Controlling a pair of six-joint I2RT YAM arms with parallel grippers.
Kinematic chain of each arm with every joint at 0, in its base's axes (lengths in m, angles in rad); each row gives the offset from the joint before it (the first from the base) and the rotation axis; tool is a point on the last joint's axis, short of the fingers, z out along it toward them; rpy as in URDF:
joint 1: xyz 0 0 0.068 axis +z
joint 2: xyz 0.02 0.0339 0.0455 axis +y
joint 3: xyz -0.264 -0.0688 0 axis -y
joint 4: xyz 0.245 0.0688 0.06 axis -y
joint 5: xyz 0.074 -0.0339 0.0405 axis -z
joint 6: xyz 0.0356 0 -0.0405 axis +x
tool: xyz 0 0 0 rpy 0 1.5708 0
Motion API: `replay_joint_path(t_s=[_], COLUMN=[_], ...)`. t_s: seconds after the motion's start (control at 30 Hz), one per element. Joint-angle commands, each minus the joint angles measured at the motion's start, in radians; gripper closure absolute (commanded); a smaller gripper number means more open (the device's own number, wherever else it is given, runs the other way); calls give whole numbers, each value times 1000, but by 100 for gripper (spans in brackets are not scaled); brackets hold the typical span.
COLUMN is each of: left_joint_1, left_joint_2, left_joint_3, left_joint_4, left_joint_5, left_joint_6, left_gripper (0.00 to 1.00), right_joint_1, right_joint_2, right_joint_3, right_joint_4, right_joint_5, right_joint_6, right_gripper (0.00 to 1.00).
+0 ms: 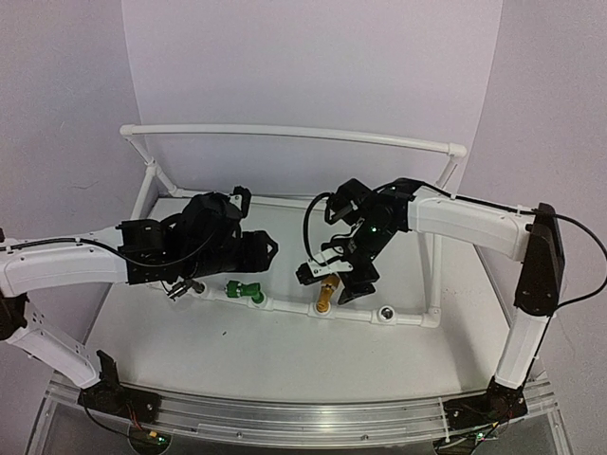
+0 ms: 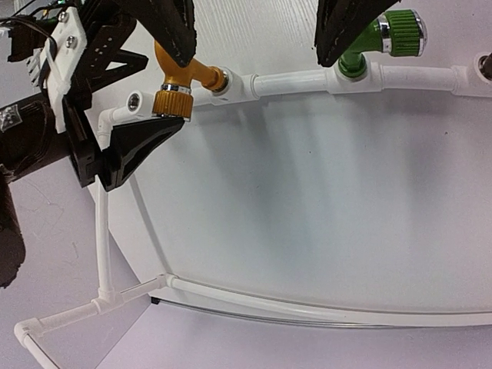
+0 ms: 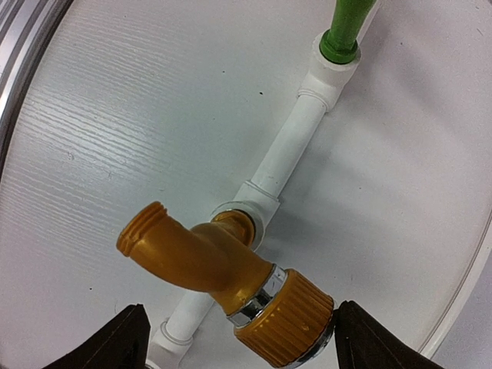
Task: Install the water faucets
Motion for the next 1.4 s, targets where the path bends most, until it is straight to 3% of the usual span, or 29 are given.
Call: replay_joint_path(t_s=[0.0, 0.3, 0.47, 0.57, 0.67, 0.9, 1.07, 1.37], left_joint_1=[4, 6, 8, 11, 13, 14, 17, 21], left_joint_2=[18, 22, 25, 39, 55, 42, 19, 30], left_joint_3=[32, 34, 35, 41, 48, 39, 17, 27], left_joint_4=[9, -2, 0, 2, 2, -2, -2, 2], left_joint_5=[-31, -34, -34, -26, -16, -12, -23, -17], left_joint_6=[15, 7, 5, 8, 10, 0, -10, -2], left_gripper=[46, 46, 46, 47, 47, 46, 47, 47], right_joint_1=[4, 5, 6, 6, 5, 8, 50, 97], right_joint_2=[-50, -90, -111, -115, -117, -90, -129, -158], right_joint_3=[-55, -123, -175, -202, -205, -114, -171, -249], right_joint_4=[-89, -104, -99, -53, -16, -72, -105, -88], right_joint_5=[2, -45, -30, 19, 32, -45, -73, -78], right_joint_6=[5, 37, 49, 72, 75, 58, 52, 104], right_gripper=[18, 28, 29, 21, 20, 28, 35, 34])
